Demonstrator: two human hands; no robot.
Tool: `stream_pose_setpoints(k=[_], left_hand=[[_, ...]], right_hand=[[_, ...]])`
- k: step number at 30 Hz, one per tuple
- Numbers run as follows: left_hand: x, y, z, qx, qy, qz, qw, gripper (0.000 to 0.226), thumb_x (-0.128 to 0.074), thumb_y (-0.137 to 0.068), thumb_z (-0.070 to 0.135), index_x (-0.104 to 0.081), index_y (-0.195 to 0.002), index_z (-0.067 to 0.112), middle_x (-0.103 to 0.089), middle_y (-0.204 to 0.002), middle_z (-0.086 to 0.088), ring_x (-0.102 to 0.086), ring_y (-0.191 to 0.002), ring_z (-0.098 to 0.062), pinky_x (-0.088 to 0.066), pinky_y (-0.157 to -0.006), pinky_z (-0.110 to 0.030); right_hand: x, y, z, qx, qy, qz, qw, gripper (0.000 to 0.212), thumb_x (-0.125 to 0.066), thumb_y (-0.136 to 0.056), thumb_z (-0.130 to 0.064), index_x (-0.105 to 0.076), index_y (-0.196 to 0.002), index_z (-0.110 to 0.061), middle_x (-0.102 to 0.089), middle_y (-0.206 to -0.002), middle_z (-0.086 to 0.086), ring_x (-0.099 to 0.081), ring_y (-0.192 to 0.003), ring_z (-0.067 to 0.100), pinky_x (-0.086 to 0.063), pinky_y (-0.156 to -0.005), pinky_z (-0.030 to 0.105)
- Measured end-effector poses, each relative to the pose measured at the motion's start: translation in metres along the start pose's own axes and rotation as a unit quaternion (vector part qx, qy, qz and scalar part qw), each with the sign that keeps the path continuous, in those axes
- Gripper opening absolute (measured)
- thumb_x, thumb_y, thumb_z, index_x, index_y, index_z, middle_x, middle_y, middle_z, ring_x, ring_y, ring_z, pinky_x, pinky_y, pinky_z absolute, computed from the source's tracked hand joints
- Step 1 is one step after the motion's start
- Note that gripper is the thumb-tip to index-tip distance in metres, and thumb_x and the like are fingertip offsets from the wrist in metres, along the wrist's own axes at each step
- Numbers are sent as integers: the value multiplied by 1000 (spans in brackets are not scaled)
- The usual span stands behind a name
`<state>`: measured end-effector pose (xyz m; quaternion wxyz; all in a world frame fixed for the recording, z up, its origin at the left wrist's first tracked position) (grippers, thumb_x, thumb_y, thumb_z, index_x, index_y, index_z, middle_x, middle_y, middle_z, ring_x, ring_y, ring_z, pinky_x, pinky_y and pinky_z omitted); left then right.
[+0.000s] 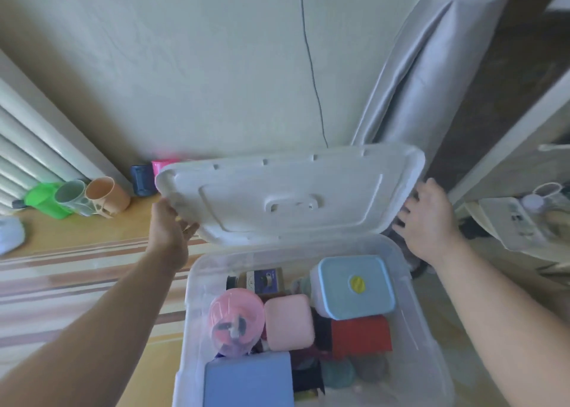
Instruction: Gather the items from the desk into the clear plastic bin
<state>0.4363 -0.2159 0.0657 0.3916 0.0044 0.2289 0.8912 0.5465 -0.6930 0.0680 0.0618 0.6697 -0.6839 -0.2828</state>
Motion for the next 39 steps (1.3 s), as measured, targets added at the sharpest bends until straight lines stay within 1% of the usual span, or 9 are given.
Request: stream_pose_setpoints(k=[3,6,9,11,15,21,28,34,39], left_hand=[[16,31,4,-18,-84,-64,994,33,-50,-95,0,-64,-123,10,-65,-133,-14,-69,-94,-7,-58,-79,-21],[30,67,-7,22,-147,-150,978,42,-50,-101,10,-58,-142,16,-56,-144,-11,-68,-100,-7,-55,-84,-21],[48,106,-30,112,-108,-188,970,48,-46,-99,25,-52,-146,25,-54,-147,-6,-64,-108,-24,-49,-85,-37],[53,132,-39,108,-198,-184,957,50,-53,-95,34,-52,-145,32,-58,-144,-4,-66,-100,-23,-51,-76,-37],[61,173,-69,49,-306,-186,932,71,-60,-93,24,-30,-152,50,-51,-146,4,-58,-117,-22,-48,-85,-35],[112,200,-126,1,-454,-116,883,87,-46,-95,58,13,-159,44,-14,-169,5,-24,-152,-23,-26,-113,-41],[108,198,-118,-94,-582,-53,806,70,-30,-105,53,13,-160,43,-38,-160,-6,-48,-136,-33,-40,-90,-43],[110,196,-111,-116,-605,-56,785,72,-36,-103,52,1,-162,33,-45,-152,-9,-53,-131,-31,-45,-98,-44],[118,189,-100,-67,-630,-116,765,80,-55,-99,50,-10,-163,32,-59,-142,-9,-58,-128,-26,-45,-102,-36]], right_hand=[[15,40,4,2,144,-49,988,35,-55,-105,-19,-70,-136,-25,-63,-146,-4,-51,-140,20,-41,-108,28],[24,84,0,-8,185,-91,979,45,-45,-107,5,-58,-145,-14,-58,-146,-1,-59,-123,2,-48,-88,11],[24,111,1,-1,226,-151,962,50,-45,-100,9,-54,-125,-34,-62,-113,-13,-67,-89,-6,-52,-76,16],[29,122,19,-12,314,-183,931,59,-59,-83,-6,-57,-133,-38,-63,-123,-3,-68,-106,8,-55,-84,31],[55,120,85,33,503,-146,851,95,-72,-75,-29,-28,-159,-34,-4,-169,-23,-4,-161,13,-18,-128,42],[82,138,135,141,612,-88,773,84,-62,-103,-38,-11,-167,-23,36,-161,-21,38,-140,-13,0,-118,18],[71,154,124,190,667,-23,720,80,-51,-100,-56,-18,-167,-26,23,-172,-14,-32,-155,21,-46,-109,40],[65,156,119,152,736,-14,659,82,-33,-100,-65,-7,-167,-25,26,-172,3,-44,-146,37,-43,-110,44],[45,156,84,102,777,-14,621,71,-46,-90,-62,-36,-154,-34,-13,-174,1,-40,-146,35,-40,-114,41]])
Point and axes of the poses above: each hand's wrist, its own y-axis away from the middle knuckle, its own x-axis out of the back of the hand, z = x × y, the point moved 9 cm from there along -y, towards the middle knuckle
